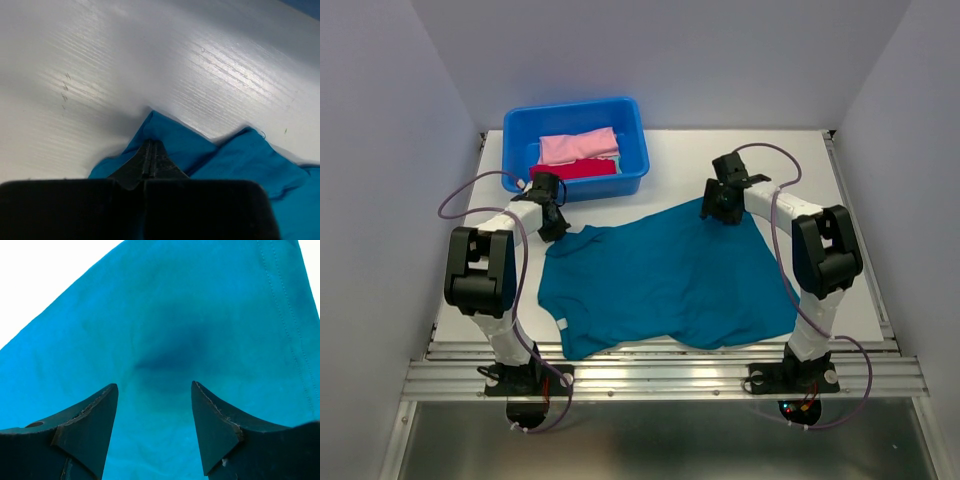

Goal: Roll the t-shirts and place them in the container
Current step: Flatten out the T-shirt at the center of the board.

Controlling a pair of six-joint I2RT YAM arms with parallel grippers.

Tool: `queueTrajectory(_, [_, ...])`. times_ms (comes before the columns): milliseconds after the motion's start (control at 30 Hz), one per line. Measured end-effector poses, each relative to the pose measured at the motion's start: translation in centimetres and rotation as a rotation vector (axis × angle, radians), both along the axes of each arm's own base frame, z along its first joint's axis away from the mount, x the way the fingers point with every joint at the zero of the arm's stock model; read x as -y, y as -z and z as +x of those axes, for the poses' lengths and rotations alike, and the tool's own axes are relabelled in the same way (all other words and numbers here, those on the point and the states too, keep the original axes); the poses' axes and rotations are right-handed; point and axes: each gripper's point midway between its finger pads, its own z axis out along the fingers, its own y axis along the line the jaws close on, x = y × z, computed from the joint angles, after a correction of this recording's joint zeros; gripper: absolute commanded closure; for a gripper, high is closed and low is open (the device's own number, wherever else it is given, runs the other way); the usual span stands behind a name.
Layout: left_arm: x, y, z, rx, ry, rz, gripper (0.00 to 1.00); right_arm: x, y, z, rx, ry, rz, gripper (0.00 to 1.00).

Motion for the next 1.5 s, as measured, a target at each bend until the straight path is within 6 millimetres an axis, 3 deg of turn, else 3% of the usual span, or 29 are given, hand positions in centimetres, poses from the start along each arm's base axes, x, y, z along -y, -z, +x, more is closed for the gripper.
queueTrajectory(100, [0.0,-0.2,0.0,0.003,0.001,-0.002,0.73,0.0,-0.1,0.1,0.003,-0.001,0.002,0.33])
queueTrajectory(133, [0.0,-0.3,0.0,0.007,0.001,-0.002,0.59,-0.1,-0.1,0.1,0.004,-0.001,0.002,0.33])
queueTrajectory(167, [0.0,-0.6,-0.1,0.012,0.002,-0.003,0.34,-0.1,-0.1,0.1,0.004,-0.001,0.002,0.32])
queueTrajectory(267, [0.0,-2.1,0.1,0.046,0.017,0.000,0.26,-0.1,-0.1,0.1,0.004,-0.002,0.004,0.32])
queueTrajectory(533, [0.4,-5.8,3.7,0.124,0.048,0.005,0.26,-0.1,-0.1,0.1,0.004,-0.002,0.005,0.32])
queueTrajectory(767, [0.9,-5.5,7.2,0.102,0.084,0.018,0.28,-0.1,-0.1,0.1,0.005,-0.002,0.005,0.32])
queueTrajectory(1033, [0.3,-5.2,8.9,0.081,0.090,0.027,0.29,0.1,0.1,-0.6,-0.002,-0.003,0.002,0.32])
queueTrajectory(1333, [-0.7,-5.4,8.9,0.072,0.069,0.025,0.30,0.3,0.3,-0.9,-0.009,-0.007,-0.002,0.32])
queueTrajectory(1467, [-0.3,-6.6,8.9,0.100,0.084,0.025,0.30,0.3,0.1,-1.0,-0.004,-0.008,-0.002,0.32])
queueTrajectory(1500, [0.1,-7.6,8.8,0.123,0.092,0.026,0.30,0.3,-0.2,-1.1,0.001,-0.008,0.000,0.32])
